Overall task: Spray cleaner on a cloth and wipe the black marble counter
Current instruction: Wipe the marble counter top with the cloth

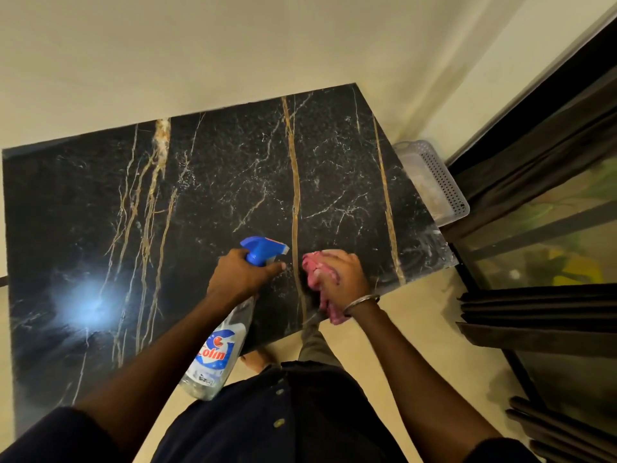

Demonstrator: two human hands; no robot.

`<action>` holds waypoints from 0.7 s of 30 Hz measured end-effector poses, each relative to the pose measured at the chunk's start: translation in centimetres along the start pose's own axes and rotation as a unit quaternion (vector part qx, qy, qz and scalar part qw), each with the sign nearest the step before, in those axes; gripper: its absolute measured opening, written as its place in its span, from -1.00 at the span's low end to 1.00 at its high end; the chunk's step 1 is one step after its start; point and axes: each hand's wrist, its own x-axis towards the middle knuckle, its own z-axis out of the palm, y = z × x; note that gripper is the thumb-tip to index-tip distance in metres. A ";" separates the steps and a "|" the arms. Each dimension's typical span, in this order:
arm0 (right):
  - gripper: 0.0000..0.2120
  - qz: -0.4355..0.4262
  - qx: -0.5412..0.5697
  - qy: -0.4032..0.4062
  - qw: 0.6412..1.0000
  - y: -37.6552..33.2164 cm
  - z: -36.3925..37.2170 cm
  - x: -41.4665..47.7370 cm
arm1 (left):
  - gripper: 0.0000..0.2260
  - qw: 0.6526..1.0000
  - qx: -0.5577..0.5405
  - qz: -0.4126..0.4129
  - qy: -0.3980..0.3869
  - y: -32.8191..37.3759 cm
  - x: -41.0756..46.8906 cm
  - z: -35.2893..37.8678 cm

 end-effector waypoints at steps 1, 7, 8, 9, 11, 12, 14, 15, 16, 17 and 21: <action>-0.66 -0.040 -0.068 -0.025 0.997 0.0 0.7 -0.6 | -0.51 1.000 0.004 0.002 0.008 0.0 0.0 0.1; -0.55 -0.116 -0.101 -0.057 0.987 -2.8 5.9 -4.7 | -0.46 0.999 0.008 0.008 0.037 0.0 0.0 0.2; -0.55 -0.140 -0.117 -0.052 0.982 -2.9 6.5 -4.9 | -0.47 0.999 0.006 0.006 0.036 0.1 0.0 0.3; -0.57 -0.179 -0.142 -0.044 0.972 -2.7 7.0 -4.9 | -0.48 0.999 0.002 0.002 0.037 0.1 0.1 0.3; -0.59 -0.242 -0.168 -0.039 0.955 -2.0 7.3 -4.8 | -0.49 0.999 -0.001 -0.004 0.042 0.1 0.2 0.3; -0.59 -0.262 -0.176 -0.030 0.949 -1.4 7.0 -4.7 | -0.49 0.999 -0.001 -0.005 0.040 0.2 0.2 0.3; -0.59 -0.259 -0.192 -0.005 0.947 0.8 5.9 -4.4 | -0.48 0.999 -0.002 -0.004 0.035 0.2 0.5 0.3; -0.57 -0.233 -0.201 0.009 0.951 2.1 5.0 -4.3 | -0.48 1.000 -0.005 -0.003 0.029 0.2 0.7 0.2; -0.53 -0.202 -0.219 0.030 0.954 3.7 3.9 -4.2 | -0.48 1.000 -0.011 -0.003 0.023 0.3 0.9 0.2; -0.52 -0.178 -0.240 0.058 0.953 5.2 2.7 -4.1 | -0.48 1.000 -0.016 -0.003 0.017 0.3 1.1 0.1; -0.63 -0.042 -0.269 0.139 0.952 9.8 -2.5 -3.0 | -0.53 1.000 -0.024 0.004 0.002 0.7 1.7 -0.1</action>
